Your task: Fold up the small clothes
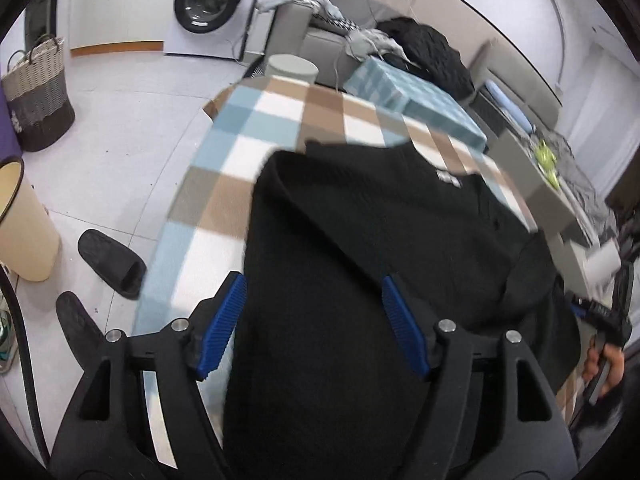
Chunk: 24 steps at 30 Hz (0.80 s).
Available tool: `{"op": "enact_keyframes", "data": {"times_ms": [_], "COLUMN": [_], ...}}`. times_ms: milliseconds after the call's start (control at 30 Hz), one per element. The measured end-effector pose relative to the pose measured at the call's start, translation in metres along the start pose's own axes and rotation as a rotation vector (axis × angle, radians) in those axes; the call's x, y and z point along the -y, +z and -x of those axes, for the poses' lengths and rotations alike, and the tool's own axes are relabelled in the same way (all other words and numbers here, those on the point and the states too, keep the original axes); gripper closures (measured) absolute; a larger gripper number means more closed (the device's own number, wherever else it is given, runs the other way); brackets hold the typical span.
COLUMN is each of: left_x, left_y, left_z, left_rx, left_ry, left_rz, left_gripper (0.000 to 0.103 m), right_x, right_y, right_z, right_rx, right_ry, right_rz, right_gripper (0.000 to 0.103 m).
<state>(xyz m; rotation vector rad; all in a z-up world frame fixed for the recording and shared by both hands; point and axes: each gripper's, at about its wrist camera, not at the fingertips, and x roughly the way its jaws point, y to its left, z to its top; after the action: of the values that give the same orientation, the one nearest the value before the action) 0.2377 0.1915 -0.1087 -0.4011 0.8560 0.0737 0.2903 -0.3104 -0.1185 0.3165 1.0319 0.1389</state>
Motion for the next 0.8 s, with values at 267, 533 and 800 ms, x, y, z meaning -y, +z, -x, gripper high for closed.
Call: {"op": "enact_keyframes", "data": {"times_ms": [267, 533, 800], "left_x": [0.014, 0.037, 0.08], "left_y": [-0.03, -0.029, -0.026], "left_z": [0.007, 0.011, 0.005], "left_rx": [-0.03, -0.047, -0.058], "left_ry": [0.031, 0.04, 0.013], "left_rz": [-0.051, -0.101, -0.169], "left_gripper": [0.035, 0.035, 0.035], "right_x": [-0.003, -0.012, -0.089], "right_y": [-0.021, -0.023, -0.018], "right_z": [0.009, 0.032, 0.047], "right_rx": [0.006, 0.049, 0.094], "right_ry": [-0.016, -0.086, 0.024], "right_rz": [0.077, 0.055, 0.196], "right_gripper": [0.098, 0.057, 0.042]}}
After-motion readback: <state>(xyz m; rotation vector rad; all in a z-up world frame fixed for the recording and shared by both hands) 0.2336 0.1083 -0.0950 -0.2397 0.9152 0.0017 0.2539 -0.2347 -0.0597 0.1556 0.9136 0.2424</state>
